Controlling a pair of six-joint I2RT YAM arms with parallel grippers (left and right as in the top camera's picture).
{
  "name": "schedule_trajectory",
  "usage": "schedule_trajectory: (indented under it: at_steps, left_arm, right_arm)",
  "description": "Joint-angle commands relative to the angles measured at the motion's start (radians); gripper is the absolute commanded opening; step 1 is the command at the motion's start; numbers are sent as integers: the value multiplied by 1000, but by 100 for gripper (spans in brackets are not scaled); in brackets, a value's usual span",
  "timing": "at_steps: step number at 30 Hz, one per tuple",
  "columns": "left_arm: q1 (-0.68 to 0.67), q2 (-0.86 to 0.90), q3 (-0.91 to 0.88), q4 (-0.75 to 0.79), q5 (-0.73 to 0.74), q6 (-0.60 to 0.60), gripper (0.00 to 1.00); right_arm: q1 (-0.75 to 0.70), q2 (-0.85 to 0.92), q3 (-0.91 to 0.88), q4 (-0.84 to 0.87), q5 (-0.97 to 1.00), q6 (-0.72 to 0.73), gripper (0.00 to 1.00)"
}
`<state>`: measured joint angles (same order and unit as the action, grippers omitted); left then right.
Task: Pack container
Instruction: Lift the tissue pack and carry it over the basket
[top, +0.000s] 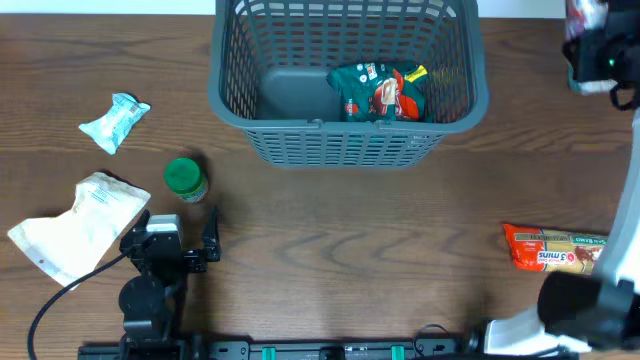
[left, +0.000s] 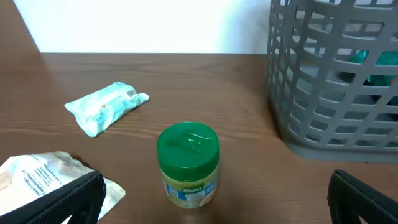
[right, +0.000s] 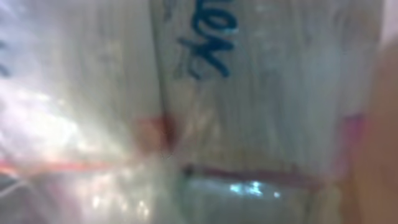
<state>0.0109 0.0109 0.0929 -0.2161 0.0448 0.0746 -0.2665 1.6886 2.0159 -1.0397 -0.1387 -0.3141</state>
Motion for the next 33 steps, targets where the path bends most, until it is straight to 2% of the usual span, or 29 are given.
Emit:
schedule_trajectory:
  at_steps: [1,7,13,16,24,33]
  left_arm:
    - [-1,-7,-24,-7,-11,-9,99]
    - [-1,-7,-24,-7,-11,-9,99]
    - [-1,-7,-24,-7,-11,-9,99]
    - [-1,-7,-24,-7,-11,-9,99]
    - [-1,-7,-24,-7,-11,-9,99]
    - [-1,-7,-24,-7,-11,-9,99]
  right_arm:
    - [103,-61,41,-3,-34,-18,2]
    - [315,-107,53,-23,-142,-113,1]
    - [465,-98,52,-92,-301,-259,1]
    - [522,-90,52,-129,-306,-333,1]
    - [566,-35,51,-257,-305,-414,1]
    - [564,42,51,-257,-248,-454,1]
